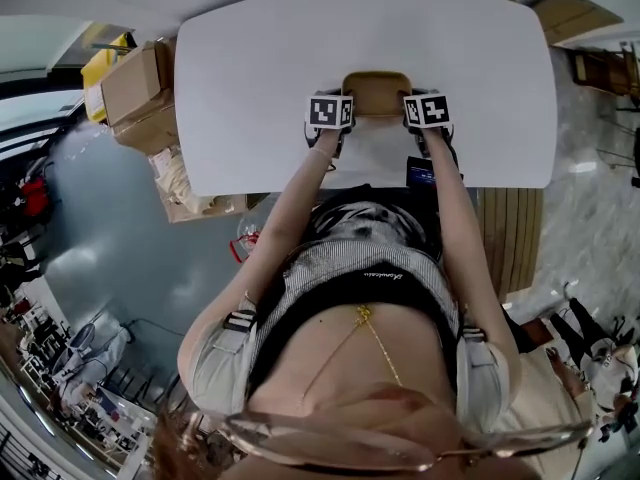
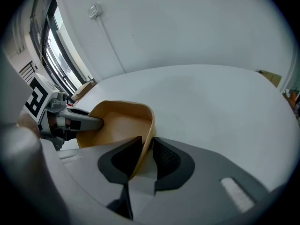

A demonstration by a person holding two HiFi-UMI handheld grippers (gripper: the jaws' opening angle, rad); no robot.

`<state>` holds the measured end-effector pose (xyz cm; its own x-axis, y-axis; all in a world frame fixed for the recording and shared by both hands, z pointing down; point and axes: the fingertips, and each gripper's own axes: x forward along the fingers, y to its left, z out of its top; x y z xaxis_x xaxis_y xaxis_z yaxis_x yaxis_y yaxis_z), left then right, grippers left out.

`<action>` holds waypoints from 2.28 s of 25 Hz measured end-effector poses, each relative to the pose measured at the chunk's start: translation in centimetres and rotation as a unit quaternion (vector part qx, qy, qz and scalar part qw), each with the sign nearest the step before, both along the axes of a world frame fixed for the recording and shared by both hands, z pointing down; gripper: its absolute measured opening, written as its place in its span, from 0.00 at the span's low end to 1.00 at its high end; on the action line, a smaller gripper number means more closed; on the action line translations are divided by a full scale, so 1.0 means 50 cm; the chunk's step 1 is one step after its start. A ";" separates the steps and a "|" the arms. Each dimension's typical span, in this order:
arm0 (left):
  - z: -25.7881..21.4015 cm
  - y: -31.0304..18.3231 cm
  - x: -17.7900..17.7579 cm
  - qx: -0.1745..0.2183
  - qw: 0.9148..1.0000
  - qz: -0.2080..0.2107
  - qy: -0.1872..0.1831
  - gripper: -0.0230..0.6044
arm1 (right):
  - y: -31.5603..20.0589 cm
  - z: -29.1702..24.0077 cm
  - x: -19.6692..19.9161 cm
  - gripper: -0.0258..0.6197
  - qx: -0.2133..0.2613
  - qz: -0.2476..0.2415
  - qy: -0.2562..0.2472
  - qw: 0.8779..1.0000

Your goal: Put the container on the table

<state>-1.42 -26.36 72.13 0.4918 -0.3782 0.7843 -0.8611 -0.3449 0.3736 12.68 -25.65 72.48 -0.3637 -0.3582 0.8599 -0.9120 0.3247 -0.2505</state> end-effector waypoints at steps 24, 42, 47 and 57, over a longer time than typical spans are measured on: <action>-0.170 -0.021 -0.013 0.132 0.990 -0.015 0.039 0.33 | -0.015 -0.128 0.048 0.40 0.110 -0.010 -0.047 0.993; -0.305 0.033 0.043 0.212 0.971 0.044 0.106 0.25 | 0.034 -0.255 0.005 0.33 0.181 -0.059 -0.063 0.980; -0.338 0.053 0.055 0.236 0.963 0.060 0.116 0.04 | 0.056 -0.289 -0.009 0.09 0.202 -0.065 -0.075 0.974; -0.415 0.070 0.066 0.276 0.949 0.060 0.138 0.04 | 0.072 -0.366 -0.038 0.08 0.262 -0.079 -0.086 0.958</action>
